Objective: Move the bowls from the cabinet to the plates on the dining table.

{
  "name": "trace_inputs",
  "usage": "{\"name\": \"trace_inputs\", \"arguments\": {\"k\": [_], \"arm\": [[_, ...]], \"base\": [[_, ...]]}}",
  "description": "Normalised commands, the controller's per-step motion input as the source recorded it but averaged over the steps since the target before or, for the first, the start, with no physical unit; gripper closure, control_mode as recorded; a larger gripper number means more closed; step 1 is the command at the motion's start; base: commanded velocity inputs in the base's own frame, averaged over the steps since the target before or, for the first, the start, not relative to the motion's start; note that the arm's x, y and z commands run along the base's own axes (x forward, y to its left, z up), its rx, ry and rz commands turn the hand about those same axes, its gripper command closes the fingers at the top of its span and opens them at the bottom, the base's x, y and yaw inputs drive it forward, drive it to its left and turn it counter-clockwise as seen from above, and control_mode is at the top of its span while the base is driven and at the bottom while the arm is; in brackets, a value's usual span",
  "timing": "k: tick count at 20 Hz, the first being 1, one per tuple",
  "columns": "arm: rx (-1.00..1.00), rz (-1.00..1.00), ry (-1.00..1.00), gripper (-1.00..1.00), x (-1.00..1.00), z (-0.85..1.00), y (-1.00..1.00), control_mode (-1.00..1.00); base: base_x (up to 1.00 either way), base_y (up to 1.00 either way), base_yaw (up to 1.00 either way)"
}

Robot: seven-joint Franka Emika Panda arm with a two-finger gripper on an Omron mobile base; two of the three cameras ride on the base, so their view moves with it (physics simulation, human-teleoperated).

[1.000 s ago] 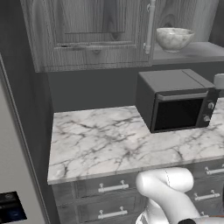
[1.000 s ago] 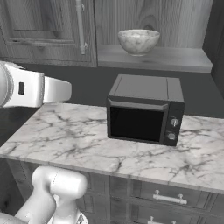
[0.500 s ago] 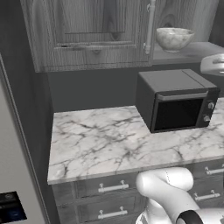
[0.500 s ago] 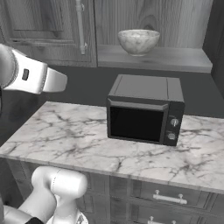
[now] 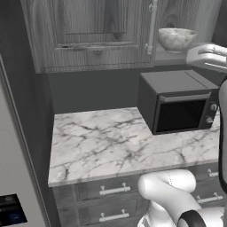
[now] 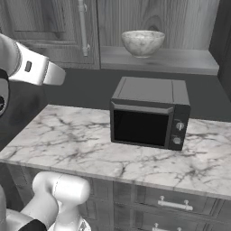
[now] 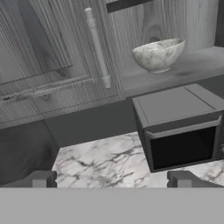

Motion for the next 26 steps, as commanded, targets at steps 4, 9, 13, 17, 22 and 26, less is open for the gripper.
{"name": "trace_inputs", "arguments": {"k": [4,9,13,17,22,26], "arm": [[0.0,0.0,-0.09,-1.0,0.35,0.11,0.08,-1.0],[0.0,0.0,-0.13,-1.0,0.48,0.08,0.02,-1.0],[0.0,0.0,-0.07,-1.0,0.58,0.06,0.01,-1.0],[0.0,0.0,-0.08,-1.0,0.51,0.15,0.03,-1.0],[0.0,0.0,-0.05,-1.0,0.54,0.03,0.01,-1.0],[0.0,0.0,-0.01,-1.0,0.48,0.0,0.0,-1.0]], "base": [[0.0,0.0,0.0],[0.0,0.0,0.0],[0.0,0.0,0.0],[0.0,0.0,0.0],[0.0,0.0,0.0],[0.0,0.0,0.0]]}}
